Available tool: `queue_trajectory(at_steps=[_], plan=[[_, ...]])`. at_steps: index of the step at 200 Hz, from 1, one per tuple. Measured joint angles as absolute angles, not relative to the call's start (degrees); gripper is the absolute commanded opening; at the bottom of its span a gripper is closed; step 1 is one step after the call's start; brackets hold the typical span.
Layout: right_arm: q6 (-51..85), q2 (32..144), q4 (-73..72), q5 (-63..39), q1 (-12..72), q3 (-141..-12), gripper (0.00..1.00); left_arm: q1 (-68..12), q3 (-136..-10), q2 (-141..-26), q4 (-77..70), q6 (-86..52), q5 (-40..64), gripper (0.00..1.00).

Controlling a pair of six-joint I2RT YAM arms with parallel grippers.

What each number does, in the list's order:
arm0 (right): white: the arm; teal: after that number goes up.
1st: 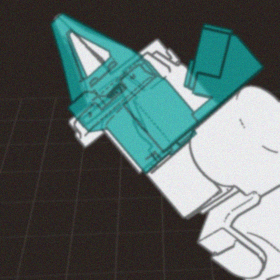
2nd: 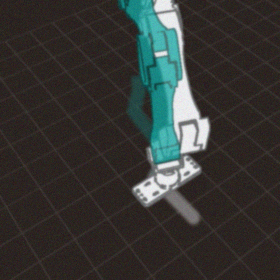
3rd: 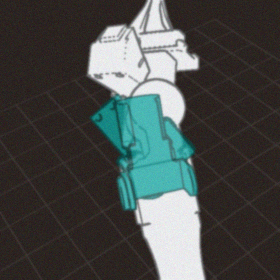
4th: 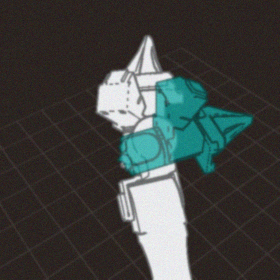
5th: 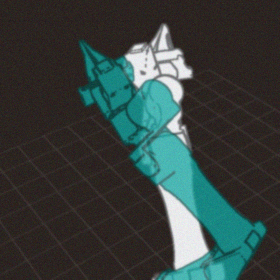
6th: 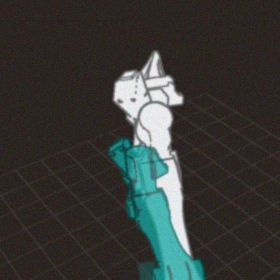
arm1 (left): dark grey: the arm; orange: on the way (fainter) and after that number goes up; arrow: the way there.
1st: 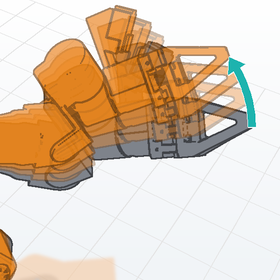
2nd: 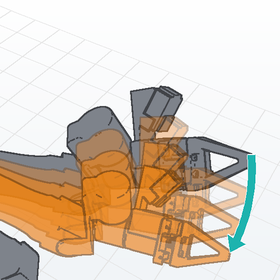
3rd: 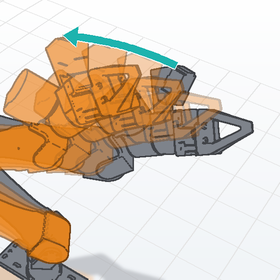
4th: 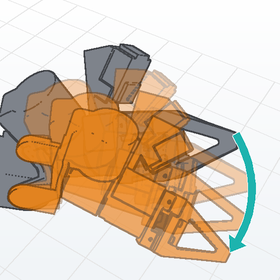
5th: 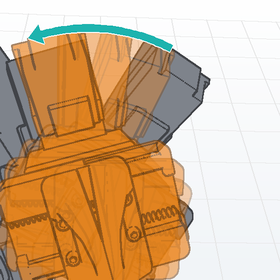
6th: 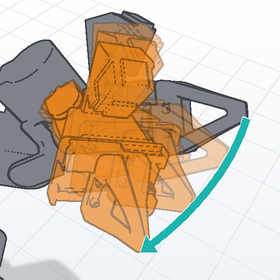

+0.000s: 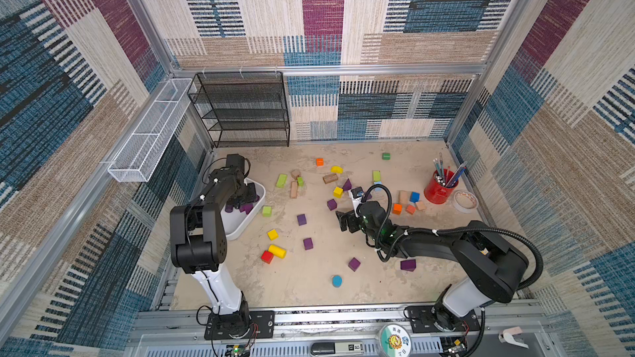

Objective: Pick purple bricks into the storage bin
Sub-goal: Place the building block in the storage box.

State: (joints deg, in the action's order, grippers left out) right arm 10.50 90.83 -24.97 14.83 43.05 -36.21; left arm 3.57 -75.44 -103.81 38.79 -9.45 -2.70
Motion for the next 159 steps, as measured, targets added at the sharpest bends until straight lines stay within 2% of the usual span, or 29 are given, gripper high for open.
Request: queue_trajectory(at_steps=[61, 159], plan=[[10.68, 89.58, -24.14, 19.84, 43.27, -35.44, 1.0, 3.33, -75.55, -103.66, 39.31, -9.5, -2.94, 0.47], [11.07, 90.0, -24.27, 20.12, 43.44, -35.2, 0.99, 1.98, -74.67, -96.92, 39.18, -12.19, -2.17, 0.57]])
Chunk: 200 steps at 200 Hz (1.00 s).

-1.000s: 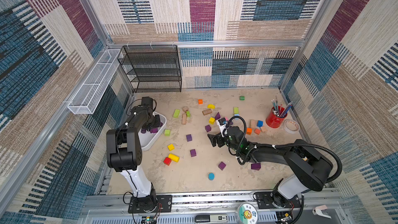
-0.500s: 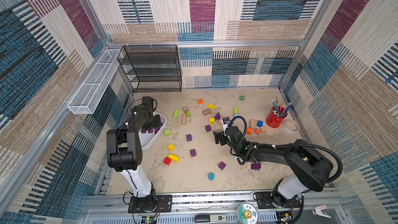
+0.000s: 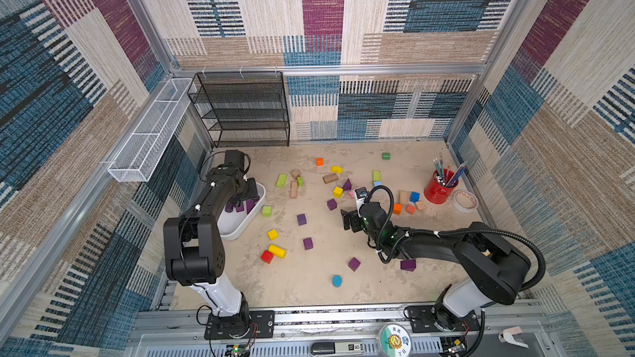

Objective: Pick purple bricks into the storage bin
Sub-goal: Place the building block in the storage box.

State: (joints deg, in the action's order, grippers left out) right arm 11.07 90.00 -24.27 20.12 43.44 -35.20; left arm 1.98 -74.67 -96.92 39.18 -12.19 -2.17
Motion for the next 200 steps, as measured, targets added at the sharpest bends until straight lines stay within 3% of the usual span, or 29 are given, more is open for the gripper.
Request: queue_trajectory(at_steps=[139, 200], plan=[[11.09, 90.52, -24.86, 20.1, 43.44, -34.94, 0.99, -0.95, -70.54, -86.94, 35.75, -13.56, 1.83, 0.72], [11.31, 90.78, -27.16, 19.4, 43.44, -34.35, 0.99, -5.96, -70.26, -86.06, 35.16, -13.52, 3.11, 0.78]])
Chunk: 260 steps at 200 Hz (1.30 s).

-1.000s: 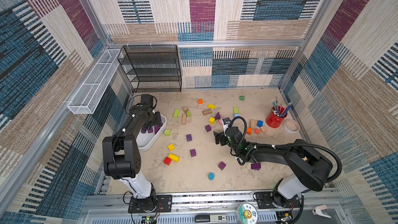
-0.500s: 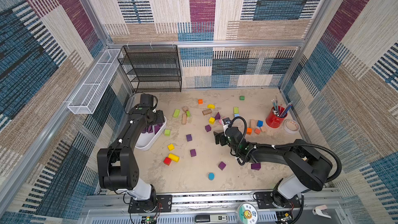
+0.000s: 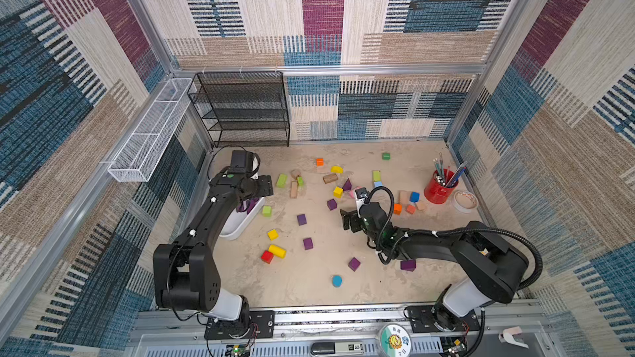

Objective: Pick purple bricks into the storage bin
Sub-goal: Pick up the building block from the center of the board.

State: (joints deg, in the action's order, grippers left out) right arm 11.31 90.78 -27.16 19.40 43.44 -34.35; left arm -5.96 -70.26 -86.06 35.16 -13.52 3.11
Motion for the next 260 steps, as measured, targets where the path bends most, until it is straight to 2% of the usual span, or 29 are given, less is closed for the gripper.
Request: queue_trajectory(at_steps=[35, 80, 194, 260], plan=[[11.73, 90.08, -28.56, 17.32, 43.42, -33.04, 0.99, -10.24, -70.19, -85.73, 34.92, -13.47, 2.92, 0.81], [11.7, 89.1, -32.08, 15.09, 43.44, -30.81, 0.99, -14.44, -70.19, -86.13, 34.92, -13.5, 2.92, 0.89], [11.0, 86.83, -41.45, 11.9, 43.44, -26.2, 0.99, -25.36, -72.4, -94.04, 36.84, -19.66, -0.32, 0.83], [10.39, 84.93, -44.27, 12.08, 43.44, -24.43, 0.99, -30.79, -72.73, -96.05, 39.64, -28.6, -8.75, 0.82]])
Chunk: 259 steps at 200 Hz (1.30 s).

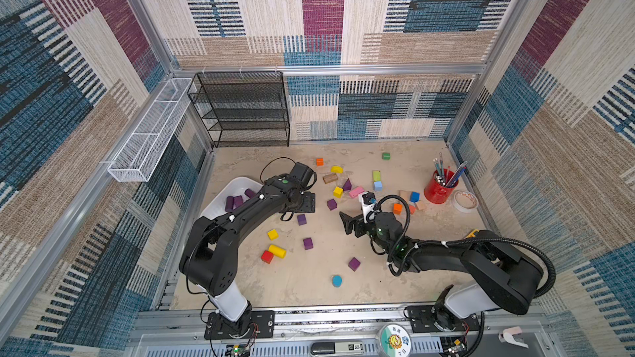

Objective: Pick purple bricks into the storage bin
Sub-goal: Pick up the building block from the center of the board.

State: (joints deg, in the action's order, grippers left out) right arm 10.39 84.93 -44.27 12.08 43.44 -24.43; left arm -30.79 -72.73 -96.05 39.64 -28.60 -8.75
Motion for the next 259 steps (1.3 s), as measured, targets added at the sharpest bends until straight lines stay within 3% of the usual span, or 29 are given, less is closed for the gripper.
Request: queue_trajectory(at_steps=[109, 259], plan=[[10.22, 84.09, -47.0, 11.99, 43.44, -23.24, 0.99, -32.47, -72.64, -98.74, 41.52, -37.54, -11.81, 0.8], [10.22, 83.57, -47.31, 10.04, 43.44, -22.76, 0.99, -32.25, -72.44, -99.77, 41.67, -38.0, -13.54, 0.72]])
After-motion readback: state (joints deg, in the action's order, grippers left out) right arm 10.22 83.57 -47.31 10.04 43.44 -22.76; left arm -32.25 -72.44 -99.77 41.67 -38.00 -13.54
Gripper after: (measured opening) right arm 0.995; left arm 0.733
